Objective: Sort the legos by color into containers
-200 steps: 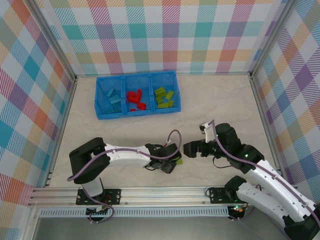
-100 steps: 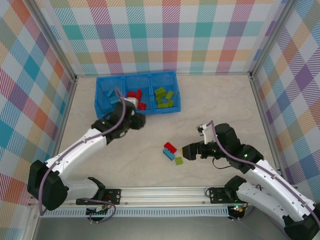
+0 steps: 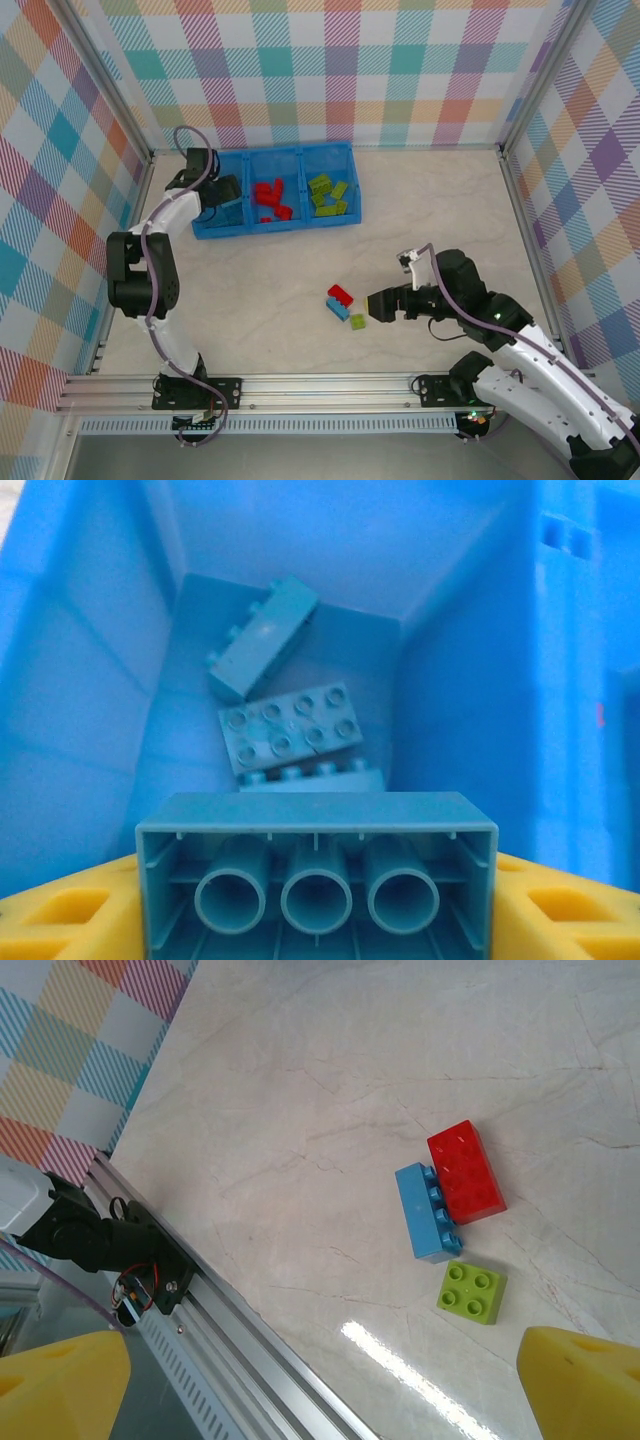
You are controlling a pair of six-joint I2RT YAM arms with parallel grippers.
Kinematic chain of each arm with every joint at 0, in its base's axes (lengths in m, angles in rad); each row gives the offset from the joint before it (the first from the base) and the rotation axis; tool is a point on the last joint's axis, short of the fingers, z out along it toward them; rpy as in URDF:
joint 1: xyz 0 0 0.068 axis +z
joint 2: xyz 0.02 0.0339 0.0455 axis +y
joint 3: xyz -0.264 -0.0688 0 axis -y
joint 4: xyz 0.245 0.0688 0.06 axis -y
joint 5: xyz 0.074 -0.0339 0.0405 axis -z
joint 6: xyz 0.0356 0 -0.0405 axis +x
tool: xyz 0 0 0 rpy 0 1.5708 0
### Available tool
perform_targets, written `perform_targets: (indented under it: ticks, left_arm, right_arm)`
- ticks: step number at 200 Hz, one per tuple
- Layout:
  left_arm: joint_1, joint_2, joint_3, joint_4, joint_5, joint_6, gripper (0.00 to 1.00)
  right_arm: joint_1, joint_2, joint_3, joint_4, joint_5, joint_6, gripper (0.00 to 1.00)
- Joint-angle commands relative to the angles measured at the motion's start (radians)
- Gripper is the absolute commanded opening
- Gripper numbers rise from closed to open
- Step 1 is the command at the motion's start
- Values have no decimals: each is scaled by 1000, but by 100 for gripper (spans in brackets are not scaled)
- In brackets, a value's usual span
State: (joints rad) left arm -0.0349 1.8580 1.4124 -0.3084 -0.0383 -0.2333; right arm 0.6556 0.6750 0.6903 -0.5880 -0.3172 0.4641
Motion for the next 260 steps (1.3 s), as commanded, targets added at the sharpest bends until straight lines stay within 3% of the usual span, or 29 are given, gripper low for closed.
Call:
perform_targets:
  ticks: [1,33,58,82,124,141,161,177,194,222,260]
  left_arm:
    - [6,-13,65,11,58,-32,78]
    - [4,-114,20,21,97,-49,82]
    - [-11,-278,-105,83,183,-101,81]
    - [-142,-485,-222,86,216,-62,80]
    - [-531,-781,-297,-118,252,354,80]
    - [-654,-885,-330,-242,286,561,80]
    - [-740,-1008,-386,-376,363,799,82]
    - [-766,-1109,-453,-447,460,996,85]
    - [-769,-1218,-570,-384,496,1083,89]
    - [-768,-1266,-681,-277,523,1116,94]
    - [-767,-1176,-664,-334,471,1142,95]
  right_arm:
    - [-1,-1,31,-25,16,16,100]
    - [-1,32,32,-20,29,16,100]
    - [-1,84,30,10,44,14,100]
    - [2,172,46,21,89,15,100]
    - [17,358,77,38,196,13,88]
    - [23,444,92,72,217,15,86]
    - [30,548,116,127,217,9,84]
    - [39,629,140,162,210,-6,82]
    - [47,710,162,197,205,-26,79]
    - [55,832,203,216,202,-39,73]
    - [68,955,230,235,179,-50,63]
